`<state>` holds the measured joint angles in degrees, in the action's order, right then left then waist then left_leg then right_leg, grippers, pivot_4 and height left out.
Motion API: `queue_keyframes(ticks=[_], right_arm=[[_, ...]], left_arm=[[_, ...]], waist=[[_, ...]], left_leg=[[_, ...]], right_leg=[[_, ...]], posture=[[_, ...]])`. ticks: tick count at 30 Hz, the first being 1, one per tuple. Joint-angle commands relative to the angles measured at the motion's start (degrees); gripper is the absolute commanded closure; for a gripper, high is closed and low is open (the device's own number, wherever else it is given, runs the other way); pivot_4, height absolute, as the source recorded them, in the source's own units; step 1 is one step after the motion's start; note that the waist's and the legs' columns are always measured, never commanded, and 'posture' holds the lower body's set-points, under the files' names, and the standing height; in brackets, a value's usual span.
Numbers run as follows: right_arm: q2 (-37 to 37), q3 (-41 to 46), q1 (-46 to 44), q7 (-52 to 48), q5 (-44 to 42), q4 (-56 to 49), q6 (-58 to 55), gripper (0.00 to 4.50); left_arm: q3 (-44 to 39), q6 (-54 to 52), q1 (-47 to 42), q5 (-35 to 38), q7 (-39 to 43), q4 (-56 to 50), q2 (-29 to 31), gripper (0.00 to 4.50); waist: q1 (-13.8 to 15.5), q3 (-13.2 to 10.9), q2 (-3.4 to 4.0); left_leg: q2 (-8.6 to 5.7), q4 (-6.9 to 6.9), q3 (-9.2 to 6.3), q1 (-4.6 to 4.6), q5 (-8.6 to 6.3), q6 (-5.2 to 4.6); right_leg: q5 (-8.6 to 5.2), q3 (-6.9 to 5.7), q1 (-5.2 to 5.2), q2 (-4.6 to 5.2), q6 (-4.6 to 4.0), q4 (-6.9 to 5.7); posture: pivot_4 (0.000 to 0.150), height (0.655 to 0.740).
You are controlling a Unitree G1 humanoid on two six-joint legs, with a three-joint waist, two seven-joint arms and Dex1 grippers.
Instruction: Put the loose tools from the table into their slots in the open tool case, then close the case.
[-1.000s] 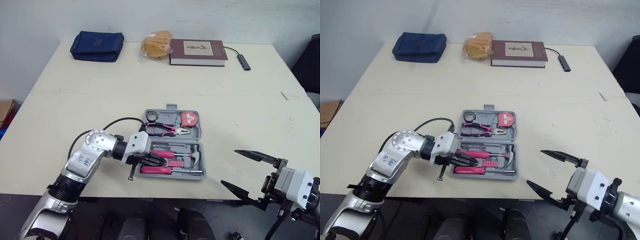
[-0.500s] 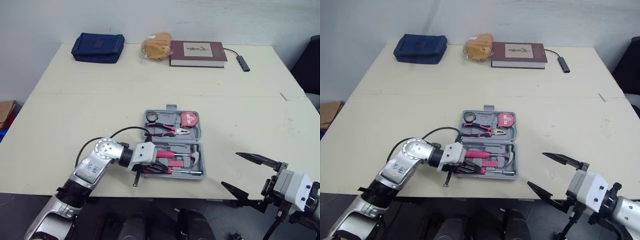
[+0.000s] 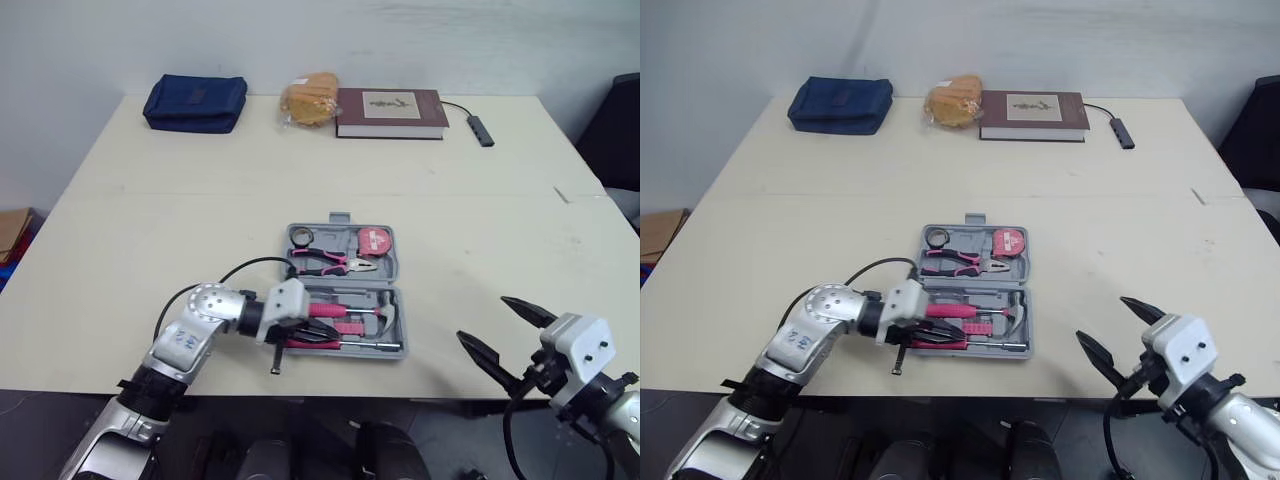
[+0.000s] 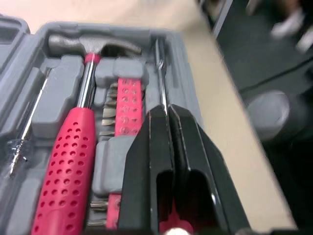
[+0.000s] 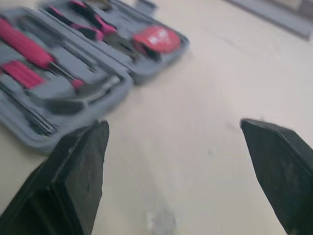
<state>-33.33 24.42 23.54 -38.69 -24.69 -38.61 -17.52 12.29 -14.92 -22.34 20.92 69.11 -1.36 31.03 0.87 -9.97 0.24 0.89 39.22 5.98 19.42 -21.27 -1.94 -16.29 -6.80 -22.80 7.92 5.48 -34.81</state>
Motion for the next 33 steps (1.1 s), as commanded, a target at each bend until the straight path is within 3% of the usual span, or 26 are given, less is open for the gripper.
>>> queue_keyframes(ticks=[1,3,6,9,10,14,25,33], right_arm=[[-3.3,-2.7,-5.1,-1.0,0.5,3.6,-1.7,0.54],[-5.3,-6.7,-9.6,-1.8,3.7,8.9,-1.6,1.32],[-6.4,-15.0,-18.6,-2.9,8.8,18.9,-0.6,2.59],[-6.9,-20.3,-23.7,-3.9,13.0,25.0,1.3,4.12],[-6.8,-21.5,-25.0,-4.3,13.7,26.4,2.1,4.39],[-4.0,-25.0,-31.2,-4.5,15.0,31.6,3.6,4.39],[-0.4,-31.7,-38.7,-5.8,18.2,33.3,6.5,4.39],[-2.1,-33.2,-35.6,-9.1,18.6,27.7,5.4,4.39]], left_arm=[[-8.2,-3.1,-1.7,4.8,0.5,1.7,3.8,4.5],[-10.7,-1.2,-2.8,2.9,-1.4,6.6,5.6,4.5],[-12.7,9.9,-4.4,-4.9,-6.8,19.0,7.7,4.5],[-12.4,11.3,-5.2,-5.5,-7.0,23.2,6.6,4.5],[-11.8,11.5,-5.3,-6.3,-7.2,23.9,6.4,4.5],[-9.6,11.3,-5.1,-8.2,-8.5,23.7,3.4,4.5],[-7.2,7.2,-4.2,-7.8,-7.9,17.4,-0.6,4.5],[-6.5,5.2,-1.7,-7.6,-6.6,13.3,0.8,4.5]], waist=[[-0.4,0.0,-0.04],[-0.4,-0.1,-0.06],[-0.7,-0.1,-0.19],[-0.8,-0.1,-0.22],[-0.7,-0.1,-0.22],[-0.7,-0.1,-0.29],[-1.0,-0.1,-0.31],[-1.0,-0.1,-0.31]], left_leg=[[0.01,0.0,-0.02,0.0,0.02,0.03],[-0.02,-0.01,0.0,0.0,0.03,0.02],[-0.04,-0.01,0.0,-0.05,0.04,-0.02],[-0.05,-0.05,0.06,0.02,0.05,-0.04],[-0.01,-0.1,0.02,0.13,0.06,-0.01],[-0.19,0.14,-0.04,1.0,0.09,-0.07],[-0.14,0.71,-0.1,0.99,0.13,-0.17],[-0.14,0.68,-0.13,1.06,0.11,-0.15]], right_leg=[[-0.02,-0.06,0.0,-0.02,-0.03,-0.02],[-0.02,-0.11,0.03,-0.05,-0.03,-0.03],[0.01,-0.12,0.13,-0.14,0.03,0.06],[0.02,-0.1,0.02,-0.19,0.04,0.03],[0.01,-0.18,-0.02,-0.22,0.03,-0.09],[0.07,-0.83,-0.77,-0.41,0.14,-0.21],[0.16,-0.75,-0.6,-0.28,0.29,-0.51],[0.15,-0.78,-0.61,-0.32,0.26,-0.43]], posture=[[0.15,0.74],[0.15,0.74],[0.15,0.74],[0.15,0.74],[0.15,0.74],[0.15,0.74],[0.15,0.74],[0.15,0.74]])
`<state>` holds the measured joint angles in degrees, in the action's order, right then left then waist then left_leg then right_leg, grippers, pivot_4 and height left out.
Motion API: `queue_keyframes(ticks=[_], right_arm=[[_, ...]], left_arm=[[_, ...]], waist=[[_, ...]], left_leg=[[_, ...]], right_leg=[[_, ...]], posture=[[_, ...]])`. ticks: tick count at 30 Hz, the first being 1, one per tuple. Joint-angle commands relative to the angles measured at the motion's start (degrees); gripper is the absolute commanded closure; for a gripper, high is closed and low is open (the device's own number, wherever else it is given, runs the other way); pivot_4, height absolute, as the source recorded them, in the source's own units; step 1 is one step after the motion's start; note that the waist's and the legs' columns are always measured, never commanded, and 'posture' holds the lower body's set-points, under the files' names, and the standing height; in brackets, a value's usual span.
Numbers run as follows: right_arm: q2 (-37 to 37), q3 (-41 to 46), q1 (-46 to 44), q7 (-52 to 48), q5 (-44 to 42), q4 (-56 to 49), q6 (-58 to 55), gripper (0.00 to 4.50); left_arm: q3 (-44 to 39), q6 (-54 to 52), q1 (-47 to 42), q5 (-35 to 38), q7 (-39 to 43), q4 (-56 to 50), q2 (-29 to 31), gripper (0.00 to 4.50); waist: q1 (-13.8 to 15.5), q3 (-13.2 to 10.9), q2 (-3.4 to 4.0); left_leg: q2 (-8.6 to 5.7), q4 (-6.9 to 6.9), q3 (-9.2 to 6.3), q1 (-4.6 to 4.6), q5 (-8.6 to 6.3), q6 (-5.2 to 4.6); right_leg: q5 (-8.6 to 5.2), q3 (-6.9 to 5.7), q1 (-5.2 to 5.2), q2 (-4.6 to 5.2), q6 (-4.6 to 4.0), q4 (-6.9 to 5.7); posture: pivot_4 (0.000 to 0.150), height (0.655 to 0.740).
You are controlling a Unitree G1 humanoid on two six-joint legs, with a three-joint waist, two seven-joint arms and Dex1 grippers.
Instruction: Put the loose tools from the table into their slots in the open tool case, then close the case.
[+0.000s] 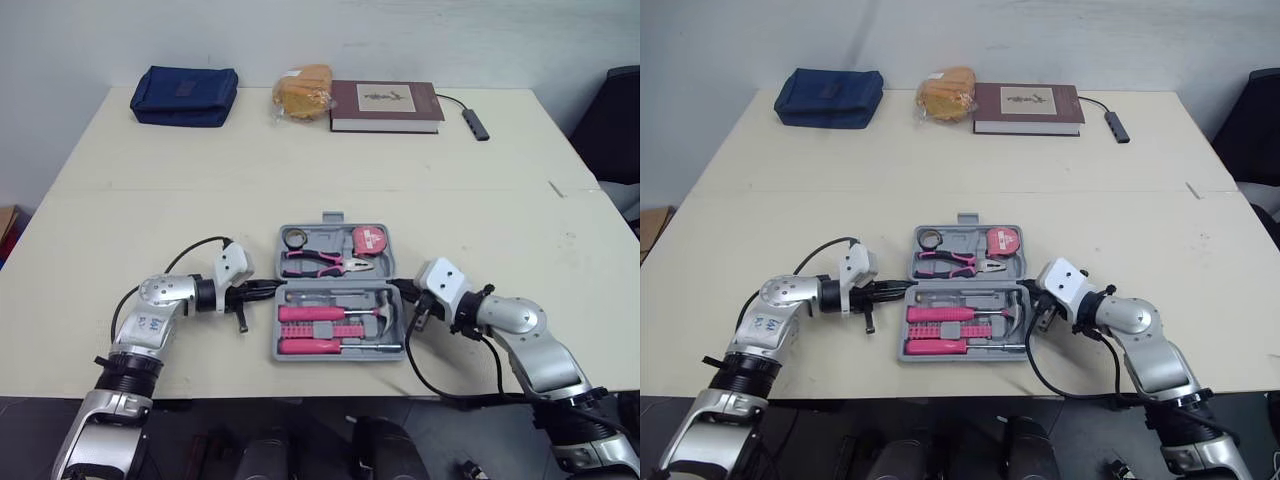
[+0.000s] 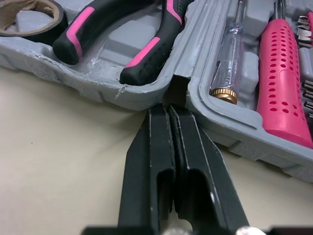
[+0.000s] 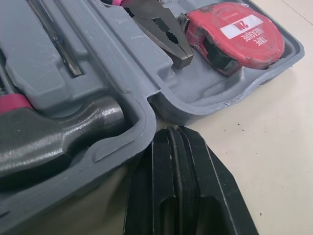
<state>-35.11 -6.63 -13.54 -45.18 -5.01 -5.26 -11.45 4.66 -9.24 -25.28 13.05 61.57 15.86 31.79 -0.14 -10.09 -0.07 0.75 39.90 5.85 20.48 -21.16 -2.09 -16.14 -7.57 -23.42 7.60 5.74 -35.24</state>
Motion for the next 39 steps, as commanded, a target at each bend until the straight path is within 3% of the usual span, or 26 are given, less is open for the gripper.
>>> queue_keyframes(ticks=[1,8,11,15,20,21,23,26,30,39], right_arm=[[-0.1,-1.9,2.1,-2.3,-1.5,-7.0,-1.6,4.39],[-2.9,2.2,6.7,-1.4,-0.6,-8.4,-2.8,4.39],[-6.6,4.9,8.9,-2.2,0.3,-8.8,2.1,4.5],[-9.4,9.9,12.4,-4.9,-6.9,-13.9,-5.5,3.04],[-5.9,18.7,4.4,4.6,-26.1,-23.1,-38.1,0.57],[-7.0,17.7,1.9,5.6,-26.7,-24.1,-42.8,0.09],[-8.0,16.4,-1.7,7.4,-28.0,-25.1,-49.6,0.09],[-2.2,20.3,-8.2,13.7,-32.8,-23.7,-62.0,0.09],[4.7,19.5,-17.2,21.0,-30.4,-20.8,-77.9,0.09],[9.5,18.1,-21.7,29.6,-25.5,-14.8,-81.1,0.09]], left_arm=[[0.7,-0.6,1.6,0.1,0.5,-4.2,0.4,4.5],[-2.3,-2.8,2.3,0.8,0.2,-3.6,3.9,4.5],[-4.2,-5.2,1.4,2.5,0.8,-4.1,6.0,3.81],[-7.4,-10.5,-2.5,4.1,-1.5,-3.8,8.0,2.11],[-7.2,-33.8,-9.0,10.0,-5.2,-11.1,8.2,0.0],[-6.4,-40.4,-10.9,10.8,-7.2,-12.7,7.8,0.0],[-5.3,-48.3,-13.2,10.8,-11.0,-14.5,7.1,0.0],[-2.5,-49.1,-14.3,7.4,-14.9,-16.1,7.1,0.0],[-1.3,-56.6,-15.9,7.3,-20.5,-18.2,4.7,0.0],[-2.1,-54.4,-15.7,5.9,-26.6,-16.4,0.2,0.0]], waist=[[0.0,0.0,0.0],[-0.1,0.0,0.0],[0.0,0.0,0.01],[0.6,-0.1,-0.05],[0.5,-0.1,-0.07],[0.4,-0.1,-0.07],[0.2,-0.1,-0.07],[0.0,-0.1,-0.07],[0.1,-0.1,-0.06],[0.3,-0.1,-0.07]], left_leg=[[0.01,0.0,-0.01,0.0,0.0,0.0],[0.05,0.02,-0.03,-0.03,-0.02,0.04],[0.08,0.01,-0.04,-0.02,-0.03,0.06],[0.04,0.06,-0.19,0.06,-0.03,0.04],[0.05,0.14,-0.35,0.13,-0.01,0.03],[0.05,0.15,-0.35,0.14,0.0,0.03],[0.05,0.13,-0.39,0.15,0.0,0.03],[0.07,0.04,-0.42,0.2,-0.02,0.09],[0.04,0.13,-0.38,0.47,0.02,0.09],[-0.17,0.18,-0.44,0.7,0.11,0.05]], right_leg=[[0.0,0.0,0.0,-0.01,0.0,0.0],[-0.01,0.03,0.01,0.04,-0.02,-0.04],[-0.02,0.03,0.0,0.03,-0.04,-0.02],[-0.02,0.04,0.05,0.04,-0.04,0.03],[-0.01,0.06,0.05,0.08,-0.05,-0.07],[-0.01,0.08,0.05,0.08,-0.05,-0.07],[-0.02,0.09,0.05,0.08,-0.06,-0.06],[-0.04,0.07,0.0,-0.01,-0.09,0.05],[-0.04,0.04,-0.23,-0.1,-0.09,-0.07],[-0.01,0.02,-0.38,-0.05,-0.05,-0.13]], posture=[[0.15,0.74],[0.15,0.74],[0.15,0.74],[0.15,0.74],[0.15,0.74],[0.15,0.74],[0.15,0.74],[0.15,0.74],[0.15,0.74],[0.15,0.74]])
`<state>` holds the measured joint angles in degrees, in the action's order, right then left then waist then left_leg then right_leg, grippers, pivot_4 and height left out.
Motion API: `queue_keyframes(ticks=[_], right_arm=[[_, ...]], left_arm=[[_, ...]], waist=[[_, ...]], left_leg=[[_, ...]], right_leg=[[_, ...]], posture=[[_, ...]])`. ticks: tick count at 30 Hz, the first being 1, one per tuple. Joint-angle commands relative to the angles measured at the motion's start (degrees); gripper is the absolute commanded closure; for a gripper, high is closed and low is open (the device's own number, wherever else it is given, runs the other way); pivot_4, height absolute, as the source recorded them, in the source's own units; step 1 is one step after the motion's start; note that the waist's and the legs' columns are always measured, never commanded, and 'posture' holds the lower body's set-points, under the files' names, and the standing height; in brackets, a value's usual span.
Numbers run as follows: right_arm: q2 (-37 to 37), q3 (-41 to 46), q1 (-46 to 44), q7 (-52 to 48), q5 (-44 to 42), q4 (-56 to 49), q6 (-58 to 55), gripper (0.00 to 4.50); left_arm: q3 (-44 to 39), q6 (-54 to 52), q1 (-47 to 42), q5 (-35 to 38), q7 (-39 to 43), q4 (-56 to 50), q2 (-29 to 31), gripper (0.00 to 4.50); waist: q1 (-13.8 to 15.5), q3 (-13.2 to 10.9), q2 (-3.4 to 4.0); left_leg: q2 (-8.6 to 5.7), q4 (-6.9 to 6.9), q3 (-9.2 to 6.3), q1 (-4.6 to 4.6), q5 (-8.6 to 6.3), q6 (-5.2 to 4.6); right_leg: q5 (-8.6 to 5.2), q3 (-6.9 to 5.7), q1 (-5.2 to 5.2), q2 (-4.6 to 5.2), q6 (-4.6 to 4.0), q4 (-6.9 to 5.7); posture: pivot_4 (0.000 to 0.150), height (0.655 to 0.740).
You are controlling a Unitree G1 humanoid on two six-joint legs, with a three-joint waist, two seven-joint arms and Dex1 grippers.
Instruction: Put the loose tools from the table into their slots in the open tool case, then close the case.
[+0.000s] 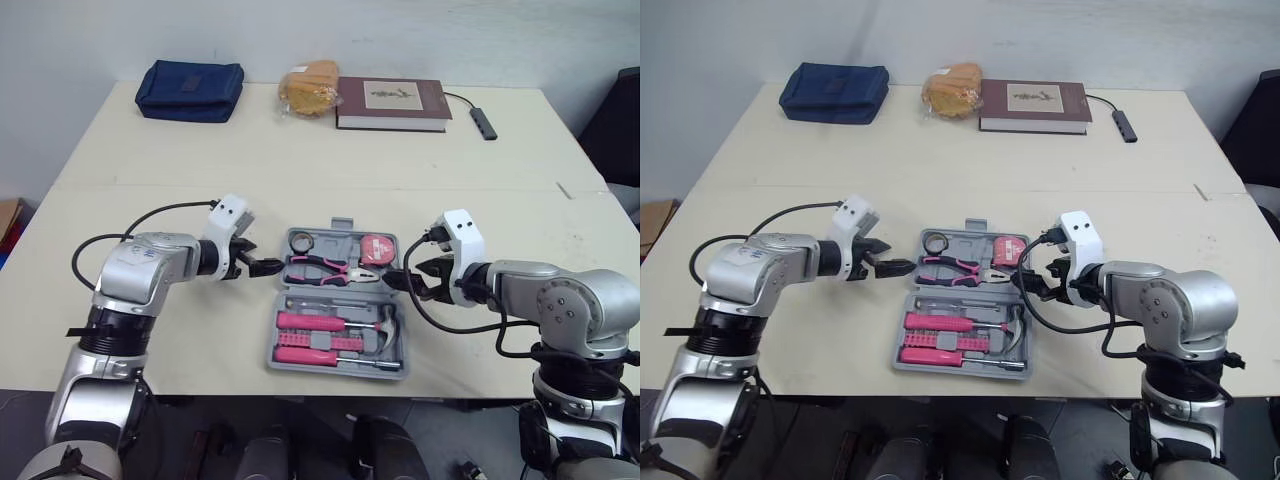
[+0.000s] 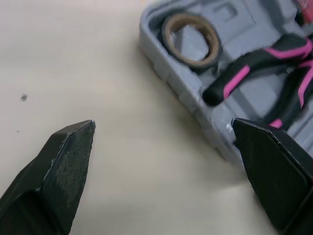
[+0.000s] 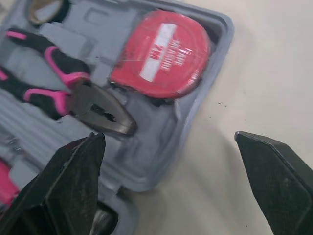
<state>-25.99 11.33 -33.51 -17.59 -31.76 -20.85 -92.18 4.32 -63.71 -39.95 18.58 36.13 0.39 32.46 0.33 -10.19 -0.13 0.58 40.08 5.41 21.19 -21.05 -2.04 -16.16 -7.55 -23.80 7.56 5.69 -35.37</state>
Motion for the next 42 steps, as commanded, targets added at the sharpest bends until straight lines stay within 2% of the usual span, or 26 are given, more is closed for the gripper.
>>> queue_keyframes(ticks=[1,20,21,23,24,26,29,31,32,37,40,42], right_arm=[[0.5,0.0,-2.0,2.4,1.4,1.2,-0.3,0.09],[6.0,0.7,-4.4,7.8,3.8,7.0,-0.3,0.09],[6.2,0.5,-4.6,8.0,4.1,7.6,-0.3,0.0],[7.1,0.6,-4.8,8.8,4.8,8.7,-0.3,0.56],[7.5,0.6,-4.8,9.0,5.1,9.1,-0.3,0.85],[8.2,1.0,-4.8,9.3,5.0,9.3,-0.3,1.84],[9.3,1.5,-4.9,9.7,4.6,8.9,-0.3,3.18],[10.0,2.2,-5.1,10.1,4.5,8.6,-0.3,4.3],[10.4,2.8,-5.1,10.4,4.6,8.2,-0.3,4.5],[11.6,4.5,-5.2,11.0,5.6,5.1,-0.3,4.5],[8.5,1.1,-2.8,9.3,5.9,0.9,6.7,4.5],[7.2,-0.4,-0.5,7.0,5.9,-1.8,13.9,4.5]], left_arm=[[-2.0,-0.2,-1.0,0.5,-1.3,-0.8,-0.7,0.0],[-0.2,0.3,-0.1,-1.2,-3.7,2.4,-2.1,0.0],[0.2,0.5,0.3,-1.4,-3.8,2.3,-2.4,0.4],[0.8,0.6,1.2,-1.5,-4.2,1.6,-3.1,0.75],[1.4,0.9,1.5,-1.6,-4.1,1.1,-3.2,1.19],[1.8,0.8,1.8,-1.4,-4.0,0.4,-3.3,2.17],[1.4,0.3,2.1,-0.7,-4.0,-0.4,-3.8,3.41],[0.3,0.0,2.3,0.0,-4.1,-0.6,-4.5,4.18],[-0.3,-0.1,2.3,0.3,-4.1,-0.5,-4.8,4.29],[-3.1,1.7,2.6,1.3,-4.3,-0.3,-6.4,4.47],[-7.4,6.1,2.9,3.3,-4.0,0.2,-9.3,4.5],[-8.5,13.7,3.3,1.5,-4.4,1.2,-10.0,4.5]], waist=[[-0.3,0.0,0.0],[-0.6,0.0,0.01],[-0.6,0.0,0.01],[-0.6,0.0,0.0],[-0.6,0.0,0.01],[-0.6,0.0,0.02],[-0.6,0.0,0.03],[-0.6,0.0,0.04],[-0.6,0.0,0.04],[-0.6,0.0,0.04],[-0.5,0.0,0.04],[-0.4,0.0,0.04]], left_leg=[[0.0,0.0,0.02,0.0,0.0,0.0],[0.08,-0.04,0.07,-0.13,0.09,0.15],[0.08,-0.04,0.07,-0.13,0.1,0.15],[0.08,-0.04,0.08,-0.17,0.1,0.16],[0.08,-0.04,0.09,-0.18,0.1,0.16],[0.08,-0.04,0.09,-0.2,0.11,0.16],[0.08,-0.04,0.08,-0.19,0.12,0.16],[0.08,-0.04,0.08,-0.26,0.12,0.17],[0.09,-0.04,0.08,-0.33,0.13,0.17],[0.09,-0.07,0.09,-0.51,0.13,0.17],[0.08,-0.09,0.08,-0.46,0.14,0.18],[0.04,-0.09,0.06,-0.32,0.14,0.16]], right_leg=[[0.0,-0.02,-0.01,-0.01,0.0,0.0],[0.0,-0.03,-0.03,-0.11,0.0,-0.12],[0.0,-0.03,-0.02,-0.1,0.0,-0.13],[0.0,-0.01,-0.01,-0.1,0.0,-0.15],[0.0,-0.01,0.0,-0.1,-0.01,-0.16],[0.0,0.01,-0.01,-0.1,-0.01,-0.17],[-0.01,0.04,0.0,-0.08,-0.01,-0.17],[0.0,0.05,0.06,-0.09,-0.01,-0.18],[-0.01,0.04,0.12,-0.08,-0.01,-0.18],[-0.01,0.25,0.22,-0.03,-0.03,-0.25],[-0.02,0.24,0.18,-0.02,-0.03,-0.24],[-0.01,0.21,0.09,0.01,-0.03,-0.2]], posture=[[0.15,0.74],[0.15,0.74],[0.15,0.74],[0.15,0.74],[0.15,0.74],[0.15,0.74],[0.15,0.74],[0.15,0.74],[0.15,0.74],[0.15,0.74],[0.15,0.74],[0.15,0.74]])
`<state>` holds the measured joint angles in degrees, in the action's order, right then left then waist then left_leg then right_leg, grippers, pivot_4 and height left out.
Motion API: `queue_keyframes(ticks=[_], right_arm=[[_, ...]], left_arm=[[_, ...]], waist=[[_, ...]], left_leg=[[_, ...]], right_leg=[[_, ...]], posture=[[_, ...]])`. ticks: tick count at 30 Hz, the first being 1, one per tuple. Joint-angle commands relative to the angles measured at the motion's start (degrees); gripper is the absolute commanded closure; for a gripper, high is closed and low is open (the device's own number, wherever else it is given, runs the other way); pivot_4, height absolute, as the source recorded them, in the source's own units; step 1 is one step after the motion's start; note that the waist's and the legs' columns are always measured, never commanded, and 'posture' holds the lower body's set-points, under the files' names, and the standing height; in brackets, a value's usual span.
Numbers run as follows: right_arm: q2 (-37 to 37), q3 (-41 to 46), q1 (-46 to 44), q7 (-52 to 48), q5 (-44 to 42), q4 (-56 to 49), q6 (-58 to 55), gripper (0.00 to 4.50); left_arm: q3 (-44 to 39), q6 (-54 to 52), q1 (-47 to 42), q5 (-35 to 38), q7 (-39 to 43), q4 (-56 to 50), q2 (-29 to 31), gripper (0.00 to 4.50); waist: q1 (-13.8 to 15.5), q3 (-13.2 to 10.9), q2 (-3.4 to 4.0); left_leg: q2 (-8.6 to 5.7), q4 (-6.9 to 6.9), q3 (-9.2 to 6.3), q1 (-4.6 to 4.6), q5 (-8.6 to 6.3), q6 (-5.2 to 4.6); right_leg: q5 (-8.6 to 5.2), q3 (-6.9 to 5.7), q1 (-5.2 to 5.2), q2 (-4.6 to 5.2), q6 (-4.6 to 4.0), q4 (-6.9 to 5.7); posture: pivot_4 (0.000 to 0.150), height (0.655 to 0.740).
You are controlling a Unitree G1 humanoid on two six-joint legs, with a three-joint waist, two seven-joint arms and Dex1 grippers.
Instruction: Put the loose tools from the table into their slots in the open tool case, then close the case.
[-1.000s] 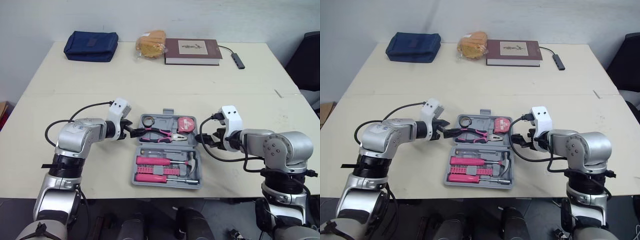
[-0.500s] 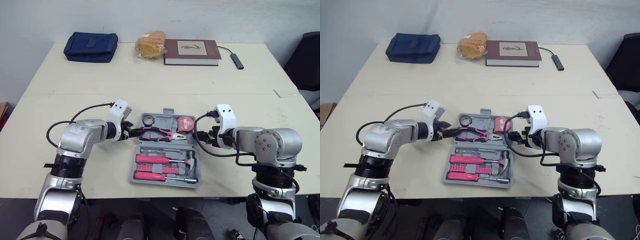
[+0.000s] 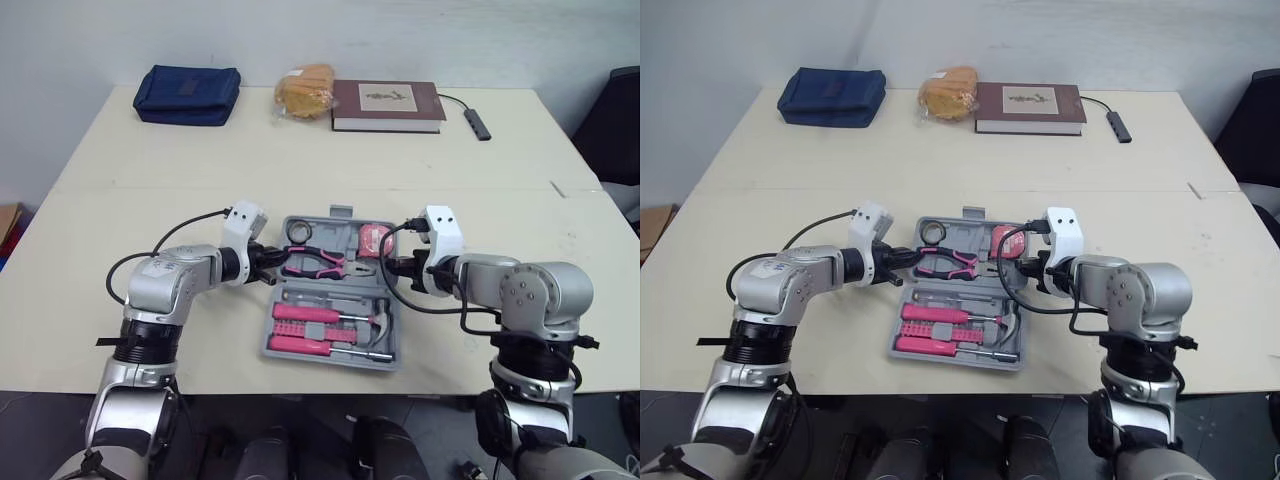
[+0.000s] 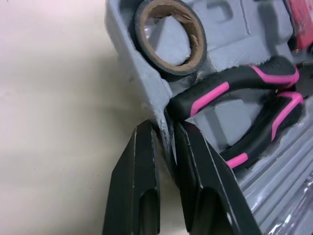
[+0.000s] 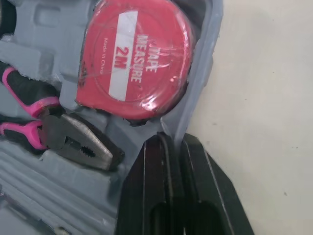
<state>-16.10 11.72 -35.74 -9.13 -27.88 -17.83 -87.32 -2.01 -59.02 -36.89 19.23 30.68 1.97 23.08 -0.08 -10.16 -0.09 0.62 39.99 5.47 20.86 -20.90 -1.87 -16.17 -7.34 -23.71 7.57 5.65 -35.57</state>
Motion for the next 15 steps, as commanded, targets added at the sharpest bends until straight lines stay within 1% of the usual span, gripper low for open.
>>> queue_keyframes(ticks=[1,4,5,7,8,9,10,12,14,15], right_arm=[[-5.0,-2.9,4.2,-3.4,3.1,-7.0,14.4,4.5],[-9.3,-6.4,10.7,-6.6,7.3,-9.9,29.7,4.5],[-9.8,-6.8,12.3,-6.7,8.3,-9.9,32.8,4.5],[-11.8,-9.0,15.4,-7.5,11.7,-9.3,40.6,4.5],[-13.6,-11.0,18.0,-8.4,14.8,-8.1,46.6,4.5],[-15.6,-13.2,20.6,-8.9,18.4,-6.2,52.9,4.5],[-16.8,-14.6,22.3,-9.1,20.8,-4.7,57.2,4.5],[-18.9,-16.8,25.2,-6.8,27.5,-0.4,69.8,4.5],[-20.8,-18.4,27.4,-4.4,33.8,3.1,80.4,4.5],[-22.5,-19.9,28.9,-3.1,38.0,4.6,85.3,4.5]], left_arm=[[-1.2,15.4,1.1,-1.6,1.7,-0.2,0.1,4.5],[-0.3,30.7,2.9,-4.9,2.5,0.6,0.0,4.5],[-0.3,34.1,3.2,-5.3,2.5,1.1,-0.3,4.5],[-0.7,37.5,4.0,-4.4,3.4,1.8,-1.1,4.5],[0.5,44.9,5.9,-6.2,5.1,2.4,-0.5,4.5],[2.9,55.5,8.3,-10.5,6.0,3.6,1.3,4.5],[4.6,63.3,9.9,-13.8,6.6,4.7,2.6,4.5],[4.7,73.4,12.3,-15.3,6.3,7.5,2.9,4.5],[4.5,80.0,13.6,-15.7,6.4,10.3,3.2,4.5],[4.9,83.5,14.7,-16.4,7.5,11.4,4.3,4.5]], waist=[[-0.1,0.0,0.0],[0.0,0.0,-0.01],[0.0,0.0,-0.01],[0.0,0.0,-0.03],[0.0,0.0,-0.06],[0.0,0.0,-0.05],[-0.1,0.0,-0.06],[-0.1,0.0,-0.06],[0.0,0.0,-0.06],[0.0,0.0,-0.06]], left_leg=[[-0.02,0.01,0.0,0.08,0.0,-0.01],[-0.05,-0.05,0.04,0.26,0.0,0.0],[-0.06,-0.06,0.06,0.32,0.0,-0.01],[-0.06,-0.1,0.14,0.33,0.0,-0.01],[-0.06,-0.1,0.16,0.33,0.01,-0.02],[-0.06,-0.09,0.18,0.33,0.02,-0.04],[-0.06,-0.1,0.2,0.3,0.02,-0.04],[-0.05,-0.33,0.32,0.16,0.01,-0.04],[-0.02,-0.34,0.37,0.14,0.02,-0.04],[-0.01,-0.31,0.36,0.14,0.03,-0.06]], right_leg=[[0.0,0.0,-0.07,0.0,0.01,0.0],[0.01,-0.09,-0.25,-0.05,0.02,0.06],[0.01,-0.21,-0.29,-0.06,0.02,0.08],[0.02,-0.36,-0.3,-0.07,0.04,0.14],[0.03,-0.39,-0.3,-0.07,0.06,0.15],[0.05,-0.39,-0.3,-0.06,0.09,0.16],[0.06,-0.39,-0.29,-0.06,0.1,0.2],[0.06,-0.35,-0.27,-0.07,0.1,0.35],[0.06,-0.36,-0.28,-0.07,0.1,0.34],[0.07,-0.36,-0.27,-0.05,0.1,0.34]], posture=[[0.15,0.74],[0.15,0.74],[0.15,0.74],[0.15,0.74],[0.15,0.74],[0.15,0.74],[0.15,0.74],[0.15,0.74],[0.15,0.74],[0.15,0.74]])
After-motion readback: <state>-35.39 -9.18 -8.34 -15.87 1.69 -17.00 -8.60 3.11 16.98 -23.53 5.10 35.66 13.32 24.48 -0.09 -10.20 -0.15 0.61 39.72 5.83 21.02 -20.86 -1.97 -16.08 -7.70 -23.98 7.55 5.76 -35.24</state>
